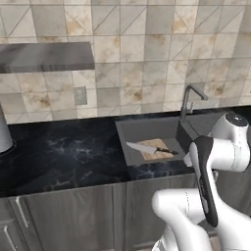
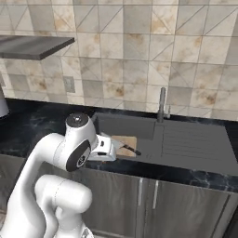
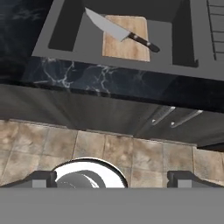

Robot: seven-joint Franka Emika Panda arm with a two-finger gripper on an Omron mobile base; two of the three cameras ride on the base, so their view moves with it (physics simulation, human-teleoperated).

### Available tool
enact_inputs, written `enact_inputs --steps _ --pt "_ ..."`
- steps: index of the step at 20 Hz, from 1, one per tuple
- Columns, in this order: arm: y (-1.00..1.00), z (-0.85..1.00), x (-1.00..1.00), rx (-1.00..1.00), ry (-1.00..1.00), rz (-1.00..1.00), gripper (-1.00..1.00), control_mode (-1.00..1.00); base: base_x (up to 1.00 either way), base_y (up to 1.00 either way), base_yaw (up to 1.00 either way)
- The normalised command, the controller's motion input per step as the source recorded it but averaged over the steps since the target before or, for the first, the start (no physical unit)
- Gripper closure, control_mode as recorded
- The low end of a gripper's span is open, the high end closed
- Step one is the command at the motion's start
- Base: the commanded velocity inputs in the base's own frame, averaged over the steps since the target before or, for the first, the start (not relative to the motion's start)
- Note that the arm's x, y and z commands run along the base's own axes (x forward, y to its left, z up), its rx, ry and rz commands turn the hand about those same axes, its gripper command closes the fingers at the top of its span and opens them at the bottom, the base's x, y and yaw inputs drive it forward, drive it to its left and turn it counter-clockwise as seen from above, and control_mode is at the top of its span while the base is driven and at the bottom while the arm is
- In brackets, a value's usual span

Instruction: Move the cutting board and knife to the sink. Then move spray from the cabinet to the counter.

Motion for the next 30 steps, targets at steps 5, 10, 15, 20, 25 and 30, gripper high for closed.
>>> enact_inputs --steps 5,10,15,20,25,30 --pt "0.0 0.0 0.0 0.0 0.0 0.0 -1.0 1.0 -0.66 0.0 0.31" --pt "0.0 0.0 0.0 0.0 0.0 0.0 -1.0 1.0 -0.29 0.03 0.92" --pt "0.0 0.0 0.0 0.0 0.0 0.0 -1.0 1.0 -0.17 0.0 1.0" --pt "0.0 0.0 0.0 0.0 0.0 0.0 -1.0 1.0 -0.14 0.0 1.0" --pt "0.0 0.0 0.0 0.0 0.0 0.0 -1.0 1.0 -0.14 0.02 1.0" --pt "0.0 0.0 0.0 0.0 0.0 0.0 -1.0 1.0 -0.3 0.22 0.85"
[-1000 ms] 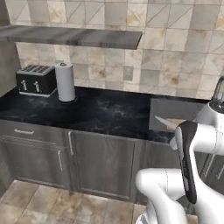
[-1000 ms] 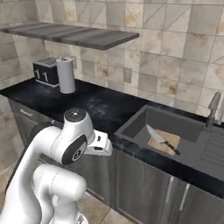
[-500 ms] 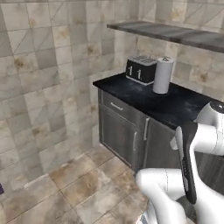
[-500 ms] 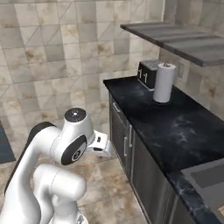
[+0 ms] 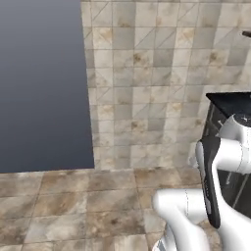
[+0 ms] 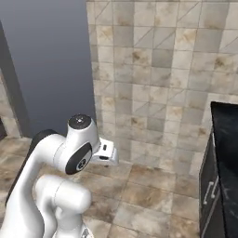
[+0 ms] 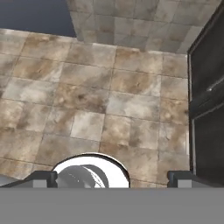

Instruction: Move the cutting board and knife to the sink. Then move spray from the cabinet to the counter.

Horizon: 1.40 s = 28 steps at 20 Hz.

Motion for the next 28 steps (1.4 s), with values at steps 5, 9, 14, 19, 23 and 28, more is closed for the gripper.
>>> enact_inputs --steps 5,9,14,19,23,28 --pt "0.0 0.0 0.0 0.0 0.0 0.0 -1.0 1.0 -0.32 0.39 0.67" --pt "0.0 0.0 0.0 0.0 0.0 0.0 -1.0 1.0 -0.02 0.75 0.16" --pt "0.0 0.0 0.0 0.0 0.0 0.0 -1.0 1.0 0.0 0.89 0.0" --pt "0.0 0.0 0.0 0.0 0.0 0.0 -1.0 1.0 0.04 0.83 -0.11" --pt "0.0 0.0 0.0 0.0 0.0 0.0 -1.0 1.0 0.1 0.82 -0.15" --pt "0.0 0.0 0.0 0.0 0.0 0.0 -1.0 1.0 0.18 0.82 -0.13"
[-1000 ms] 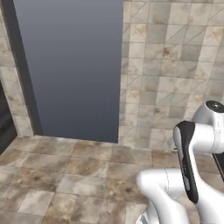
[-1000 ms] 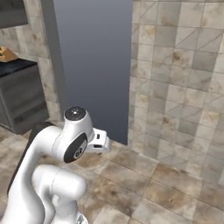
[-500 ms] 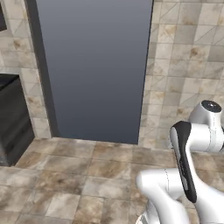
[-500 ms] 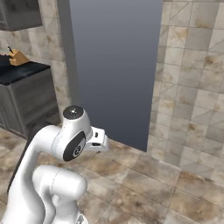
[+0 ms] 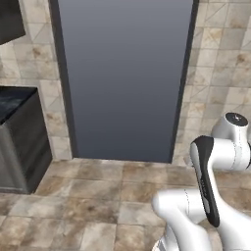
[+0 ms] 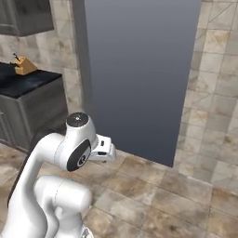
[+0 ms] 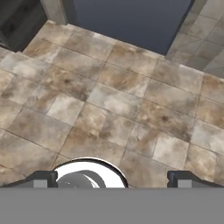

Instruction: Move the cutting board and knife to the sink. Then move spray from the cabinet to the counter.

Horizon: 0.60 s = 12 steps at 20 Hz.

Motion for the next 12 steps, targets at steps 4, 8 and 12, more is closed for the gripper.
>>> enact_inputs --steps 4,8,12 --pt "0.0 0.0 0.0 0.0 0.0 0.0 -1.0 1.0 0.14 0.81 -0.03" --pt "0.0 0.0 0.0 0.0 0.0 0.0 -1.0 1.0 0.16 0.84 0.08" --pt "0.0 0.0 0.0 0.0 0.0 0.0 -1.0 1.0 0.1 0.71 0.26"
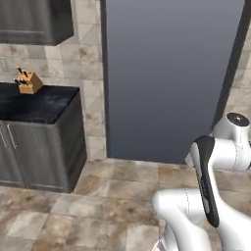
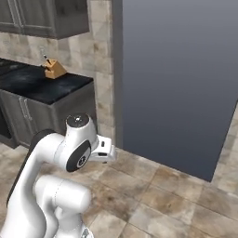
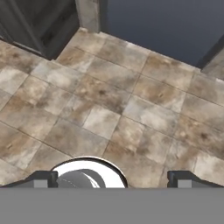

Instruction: Move the cutting board and knife to the sink. Then move spray from the cabinet to the counter.

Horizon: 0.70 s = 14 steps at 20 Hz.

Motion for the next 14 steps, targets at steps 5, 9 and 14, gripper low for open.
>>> enact_inputs --steps 5,9,14 --pt "0.0 0.0 0.0 0.0 0.0 0.0 -1.0 1.0 0.11 0.61 0.35" --pt "0.0 0.0 0.0 0.0 0.0 0.0 -1.0 1.0 0.05 0.52 0.45" --pt "0.0 0.0 0.0 0.0 0.0 0.0 -1.0 1.0 0.03 0.47 0.5"
